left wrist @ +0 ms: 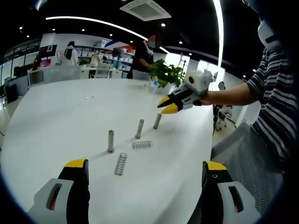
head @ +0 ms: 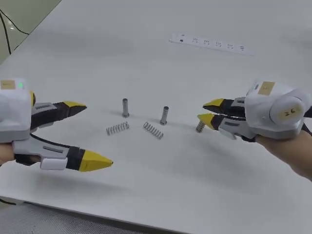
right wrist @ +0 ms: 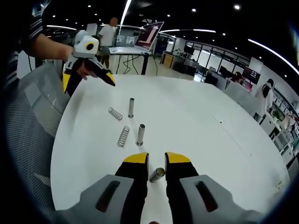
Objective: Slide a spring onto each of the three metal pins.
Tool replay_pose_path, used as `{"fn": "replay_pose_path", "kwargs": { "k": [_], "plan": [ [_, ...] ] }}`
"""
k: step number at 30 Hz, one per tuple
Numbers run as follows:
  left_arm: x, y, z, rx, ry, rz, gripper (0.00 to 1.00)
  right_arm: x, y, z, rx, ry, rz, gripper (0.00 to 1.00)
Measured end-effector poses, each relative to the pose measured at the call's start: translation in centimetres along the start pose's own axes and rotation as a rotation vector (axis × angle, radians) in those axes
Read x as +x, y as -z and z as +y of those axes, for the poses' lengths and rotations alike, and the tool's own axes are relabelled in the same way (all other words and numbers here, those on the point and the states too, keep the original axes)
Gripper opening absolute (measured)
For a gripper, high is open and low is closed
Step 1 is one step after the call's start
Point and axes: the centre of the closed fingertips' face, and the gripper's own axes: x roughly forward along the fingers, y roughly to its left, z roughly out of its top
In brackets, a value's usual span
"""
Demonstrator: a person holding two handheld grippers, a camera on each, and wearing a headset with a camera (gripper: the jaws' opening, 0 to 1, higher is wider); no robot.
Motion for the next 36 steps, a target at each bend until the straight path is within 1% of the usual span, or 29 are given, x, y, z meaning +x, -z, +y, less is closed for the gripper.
{"fn": "replay_pose_path", "kwargs": {
  "k": [3,5,6,8,10,12,16,19,28,36],
  "plan": [
    [0.0,-0.1,0.0,0.001,0.002,0.000,0.98,0.0,-0.9,0.5,-0.003,-0.012,-0.018,0.12],
    [0.0,-0.1,0.0,0.003,0.000,0.000,0.97,0.1,-1.1,0.6,-0.002,-0.018,-0.021,0.12],
    [0.0,-0.1,0.0,0.002,0.000,-0.001,0.97,0.2,-1.4,0.8,-0.001,-0.022,-0.032,0.12],
    [0.0,-0.1,-0.1,0.002,0.002,-0.002,0.98,0.2,-1.9,1.1,0.012,-0.028,-0.045,0.12],
    [0.0,-0.2,-0.1,0.002,0.003,-0.003,0.98,0.2,-2.5,1.7,0.021,-0.038,-0.062,0.11],
    [0.0,-0.1,-0.1,0.001,0.002,-0.003,0.97,0.3,-3.0,2.2,0.012,-0.044,-0.072,0.11],
    [-0.1,0.0,0.0,0.000,0.000,-0.001,0.97,0.8,-3.9,3.5,0.005,-0.076,-0.088,0.11],
    [-0.2,-0.2,0.0,-0.002,-0.001,-0.007,0.97,1.1,-4.5,4.2,0.004,-0.091,-0.101,0.11],
    [-0.3,-0.1,0.0,0.000,-0.001,-0.004,0.97,2.5,-5.0,6.3,-0.002,-0.135,-0.103,0.11],
    [-0.4,0.1,0.2,-0.003,-0.005,-0.005,0.97,3.5,-4.7,6.8,0.008,-0.143,-0.085,0.10]
  ]
}}
